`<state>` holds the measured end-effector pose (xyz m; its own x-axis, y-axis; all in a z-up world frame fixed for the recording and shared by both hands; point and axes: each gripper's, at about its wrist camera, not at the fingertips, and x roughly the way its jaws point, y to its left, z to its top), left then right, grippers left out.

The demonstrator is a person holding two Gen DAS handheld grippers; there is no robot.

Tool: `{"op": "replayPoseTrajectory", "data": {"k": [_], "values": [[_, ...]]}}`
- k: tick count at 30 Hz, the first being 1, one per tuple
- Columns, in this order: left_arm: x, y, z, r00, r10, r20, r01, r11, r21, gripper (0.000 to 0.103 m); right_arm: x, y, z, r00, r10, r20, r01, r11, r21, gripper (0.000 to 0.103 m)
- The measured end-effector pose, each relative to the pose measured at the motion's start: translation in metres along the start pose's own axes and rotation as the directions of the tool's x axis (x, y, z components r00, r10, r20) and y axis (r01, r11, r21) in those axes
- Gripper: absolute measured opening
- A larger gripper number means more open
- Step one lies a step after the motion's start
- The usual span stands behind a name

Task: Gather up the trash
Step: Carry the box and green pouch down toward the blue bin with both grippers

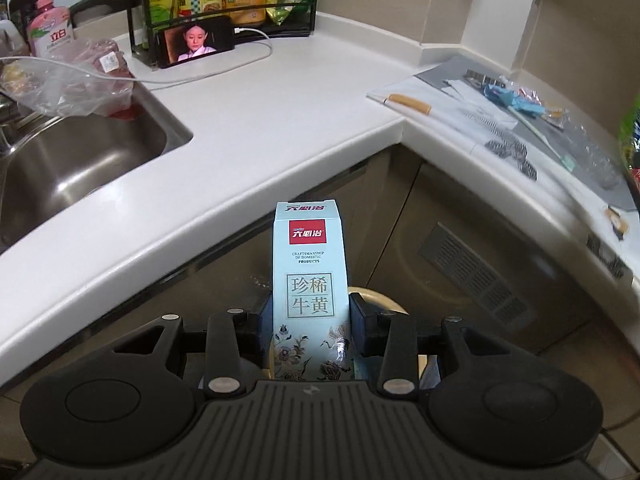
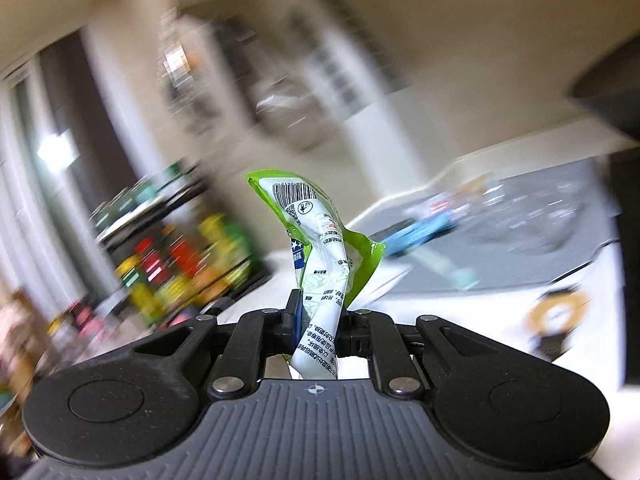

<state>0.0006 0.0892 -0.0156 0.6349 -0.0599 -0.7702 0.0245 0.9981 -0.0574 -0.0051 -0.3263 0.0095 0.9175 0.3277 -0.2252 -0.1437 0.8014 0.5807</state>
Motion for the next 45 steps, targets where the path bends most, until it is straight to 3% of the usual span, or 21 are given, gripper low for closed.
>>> {"op": "replayPoseTrajectory", "data": {"k": [2, 3, 7, 12, 17, 45], "values": [[0.001, 0.001, -0.009, 1.000, -0.005, -0.003, 0.005, 1.000, 0.000, 0.043, 0.000, 0.038, -0.022, 0.995, 0.052, -0.089, -0.058, 0.996, -0.070, 0.015], [0.002, 0.001, -0.011, 1.000, -0.006, -0.004, 0.006, 1.000, -0.001, 0.043, 0.000, 0.038, -0.022, 0.995, 0.052, -0.089, -0.058, 0.996, -0.070, 0.015], [0.003, 0.000, -0.020, 1.000, -0.007, 0.008, 0.007, 1.000, 0.005, 0.043, 0.007, 0.077, -0.062, 0.971, 0.085, -0.223, -0.113, 0.987, -0.113, 0.015], [0.008, -0.004, -0.029, 1.000, -0.007, -0.003, 0.007, 1.000, 0.017, 0.043, 0.008, 0.109, -0.091, 0.957, 0.048, -0.286, -0.120, 0.964, -0.238, 0.015], [0.009, -0.009, -0.032, 1.000, -0.018, 0.006, 0.017, 0.999, 0.039, 0.043, 0.005, 0.128, -0.120, 0.928, 0.044, -0.369, -0.155, 0.948, -0.276, 0.015], [0.022, -0.008, -0.035, 0.999, -0.013, -0.037, 0.015, 0.999, 0.035, 0.043, 0.014, 0.137, -0.133, 0.912, 0.016, -0.409, -0.151, 0.941, -0.301, 0.015]]}}
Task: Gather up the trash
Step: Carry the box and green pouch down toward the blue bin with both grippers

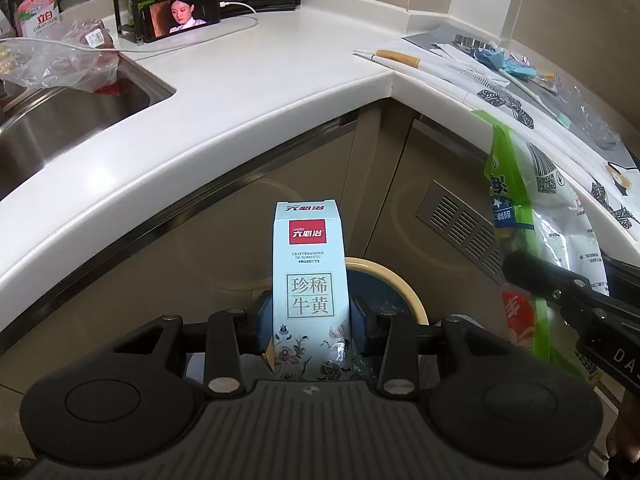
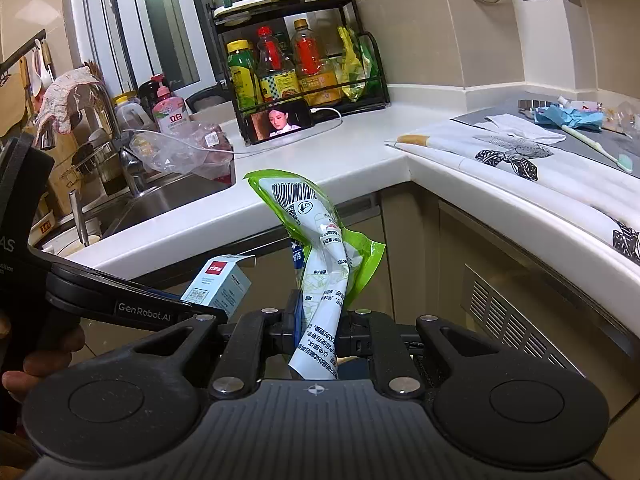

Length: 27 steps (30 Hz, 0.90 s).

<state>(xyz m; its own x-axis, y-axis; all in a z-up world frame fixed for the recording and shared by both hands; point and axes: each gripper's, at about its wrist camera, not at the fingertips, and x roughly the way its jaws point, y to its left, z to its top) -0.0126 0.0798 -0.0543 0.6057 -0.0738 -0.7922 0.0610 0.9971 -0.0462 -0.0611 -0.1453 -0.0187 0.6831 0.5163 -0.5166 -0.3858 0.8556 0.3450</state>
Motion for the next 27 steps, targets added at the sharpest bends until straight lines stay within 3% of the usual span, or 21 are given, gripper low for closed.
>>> {"op": "replayPoseTrajectory", "data": {"k": [27], "values": [[0.0015, -0.0023, -0.0011, 1.000, 0.001, -0.003, -0.001, 1.000, 0.001, 0.043, 0.0024, 0.0010, -0.0023, 1.000, -0.007, -0.006, 0.007, 1.000, 0.004, 0.015]]}}
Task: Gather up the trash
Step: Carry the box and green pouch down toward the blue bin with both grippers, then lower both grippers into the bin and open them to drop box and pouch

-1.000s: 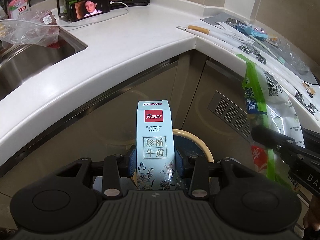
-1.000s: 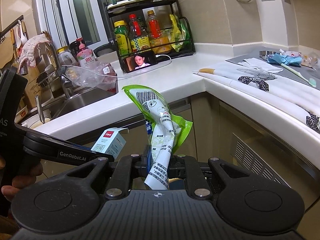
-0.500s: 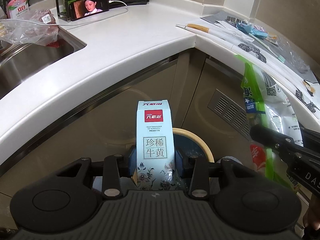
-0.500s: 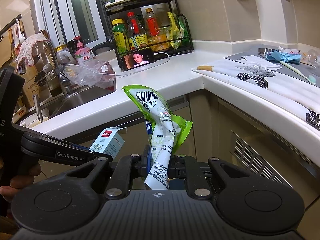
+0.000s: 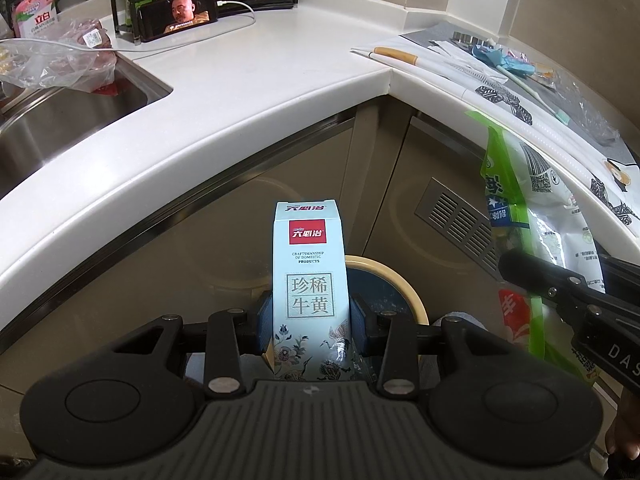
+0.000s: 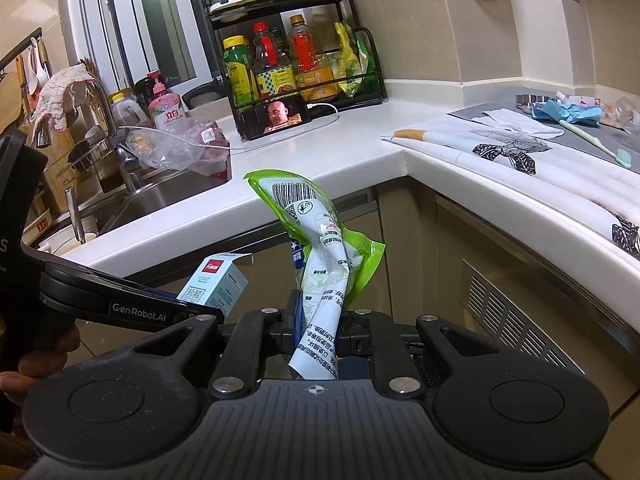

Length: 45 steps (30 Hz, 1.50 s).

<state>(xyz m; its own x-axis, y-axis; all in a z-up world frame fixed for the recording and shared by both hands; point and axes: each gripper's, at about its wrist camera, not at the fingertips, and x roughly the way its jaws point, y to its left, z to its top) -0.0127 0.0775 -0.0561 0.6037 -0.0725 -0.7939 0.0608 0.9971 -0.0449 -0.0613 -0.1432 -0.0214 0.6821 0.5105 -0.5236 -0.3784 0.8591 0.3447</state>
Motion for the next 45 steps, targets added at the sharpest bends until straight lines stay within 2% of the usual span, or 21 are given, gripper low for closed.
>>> {"op": "replayPoseTrajectory", "data": {"k": [24, 45], "values": [[0.015, -0.005, 0.000, 1.000, 0.013, -0.026, -0.013, 1.000, 0.012, 0.043, 0.007, -0.005, -0.007, 1.000, -0.006, -0.024, 0.006, 1.000, 0.026, 0.015], [0.062, -0.014, -0.002, 0.988, 0.062, -0.141, -0.057, 0.998, 0.037, 0.043, 0.039, -0.032, -0.017, 0.995, 0.002, -0.100, 0.009, 0.994, 0.105, 0.015]]}}
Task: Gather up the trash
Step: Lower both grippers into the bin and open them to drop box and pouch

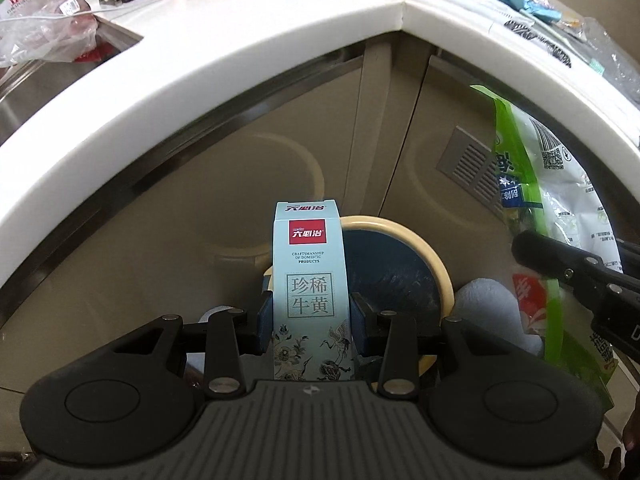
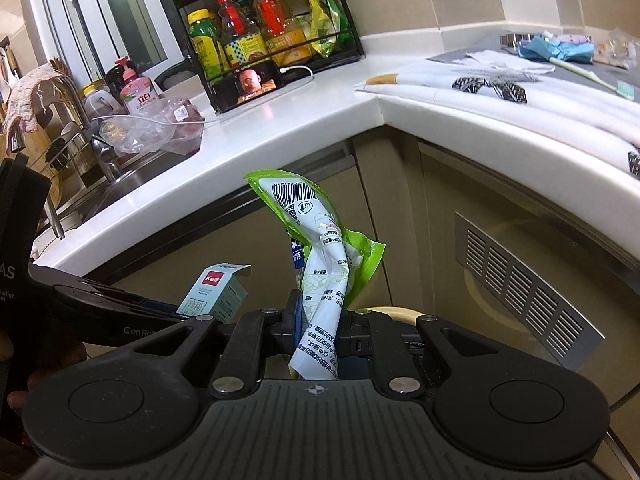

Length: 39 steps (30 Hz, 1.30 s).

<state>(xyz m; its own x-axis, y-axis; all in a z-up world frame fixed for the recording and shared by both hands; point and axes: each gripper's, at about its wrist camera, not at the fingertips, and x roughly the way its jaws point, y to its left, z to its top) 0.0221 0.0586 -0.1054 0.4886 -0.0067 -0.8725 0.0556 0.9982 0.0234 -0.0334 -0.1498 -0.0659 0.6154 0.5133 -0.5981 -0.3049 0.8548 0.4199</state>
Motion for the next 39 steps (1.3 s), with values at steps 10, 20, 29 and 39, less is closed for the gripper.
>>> {"op": "replayPoseTrajectory", "data": {"k": [10, 20, 29, 39], "values": [[0.035, -0.002, 0.004, 0.998, 0.006, -0.064, -0.006, 1.000, 0.006, 0.043, 0.029, -0.016, -0.002, 0.999, -0.021, -0.048, 0.023, 0.999, 0.033, 0.015], [0.097, -0.009, 0.004, 0.985, 0.009, -0.170, -0.001, 0.999, 0.043, 0.043, 0.096, -0.037, -0.022, 0.978, -0.188, -0.088, 0.184, 0.982, -0.050, 0.015], [0.144, -0.013, 0.014, 0.970, -0.010, -0.242, 0.018, 0.999, 0.030, 0.043, 0.156, -0.055, -0.035, 0.956, -0.214, -0.203, 0.203, 0.976, -0.073, 0.015], [0.182, -0.018, 0.014, 0.946, 0.003, -0.323, 0.012, 0.999, 0.042, 0.043, 0.202, -0.072, -0.042, 0.926, -0.213, -0.312, 0.208, 0.977, -0.052, 0.015]]}}
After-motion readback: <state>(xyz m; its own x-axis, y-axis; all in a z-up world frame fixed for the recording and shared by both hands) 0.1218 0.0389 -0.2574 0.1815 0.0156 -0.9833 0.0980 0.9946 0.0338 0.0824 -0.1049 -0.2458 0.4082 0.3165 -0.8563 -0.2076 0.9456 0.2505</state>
